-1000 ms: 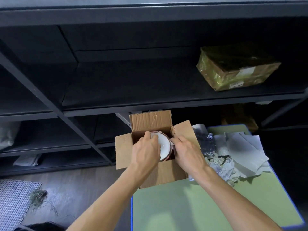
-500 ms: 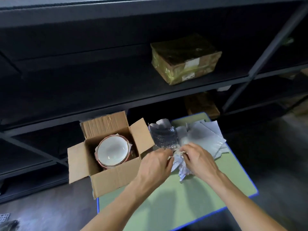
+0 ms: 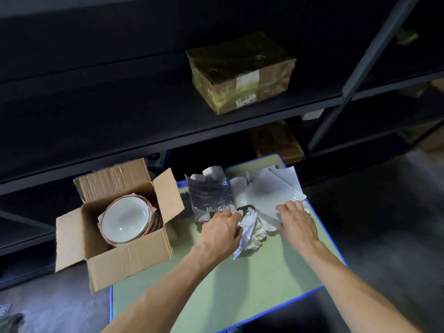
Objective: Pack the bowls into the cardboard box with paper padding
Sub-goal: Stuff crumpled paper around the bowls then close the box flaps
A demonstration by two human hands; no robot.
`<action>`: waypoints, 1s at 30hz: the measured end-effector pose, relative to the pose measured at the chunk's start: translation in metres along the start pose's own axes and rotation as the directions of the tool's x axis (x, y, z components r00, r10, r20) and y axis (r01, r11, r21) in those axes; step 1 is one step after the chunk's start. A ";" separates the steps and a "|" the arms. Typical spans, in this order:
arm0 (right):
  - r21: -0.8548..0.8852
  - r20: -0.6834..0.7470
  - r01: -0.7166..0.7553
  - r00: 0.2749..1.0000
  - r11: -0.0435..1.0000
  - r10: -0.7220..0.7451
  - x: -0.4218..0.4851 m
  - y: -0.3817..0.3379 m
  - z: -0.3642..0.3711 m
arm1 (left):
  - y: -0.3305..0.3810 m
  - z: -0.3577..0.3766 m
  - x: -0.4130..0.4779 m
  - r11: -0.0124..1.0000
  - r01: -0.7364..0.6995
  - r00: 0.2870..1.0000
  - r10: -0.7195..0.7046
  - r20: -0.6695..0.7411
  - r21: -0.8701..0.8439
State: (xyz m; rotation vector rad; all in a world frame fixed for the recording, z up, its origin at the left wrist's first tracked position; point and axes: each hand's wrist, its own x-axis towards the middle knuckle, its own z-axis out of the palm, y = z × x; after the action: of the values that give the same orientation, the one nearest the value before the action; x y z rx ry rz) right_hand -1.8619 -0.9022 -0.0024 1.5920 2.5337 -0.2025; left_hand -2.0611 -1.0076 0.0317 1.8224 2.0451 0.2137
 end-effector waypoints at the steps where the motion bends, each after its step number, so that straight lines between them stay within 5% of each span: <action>1: -0.023 -0.019 0.021 1.000 1.000 -0.022 0.003 0.002 0.002 | 0.002 0.002 0.001 1.000 0.004 1.000 -0.004 0.005 0.001; 11: 0.105 -0.428 0.238 0.887 0.965 -0.172 -0.006 0.001 -0.042 | 0.025 -0.003 0.033 0.975 0.008 0.997 -0.025 -0.077 -0.223; 16: 0.110 -0.535 0.423 0.788 0.899 -0.305 -0.026 -0.022 -0.068 | 0.038 -0.021 0.033 0.667 0.179 0.971 -0.240 0.019 -0.723; 18: 0.105 -0.527 0.461 0.777 0.881 -0.344 -0.030 -0.034 -0.067 | 0.038 -0.027 0.030 0.614 0.188 0.958 -0.286 0.005 -0.766; 25: 0.182 -0.288 0.536 0.831 0.824 -0.476 -0.033 -0.043 -0.035 | 0.013 -0.025 0.014 0.668 0.256 0.917 -0.396 -0.043 -0.699; 30: 0.427 -0.185 0.247 0.966 0.870 -0.183 -0.031 -0.028 -0.013 | -0.006 -0.021 -0.001 0.657 0.280 0.900 -0.433 -0.046 -0.700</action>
State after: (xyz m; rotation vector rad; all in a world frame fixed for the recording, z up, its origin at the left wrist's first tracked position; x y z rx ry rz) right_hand -1.8742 -0.9393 0.0178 1.4904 2.9315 -0.7804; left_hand -2.0749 -1.0066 0.0487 0.9438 2.0203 0.9435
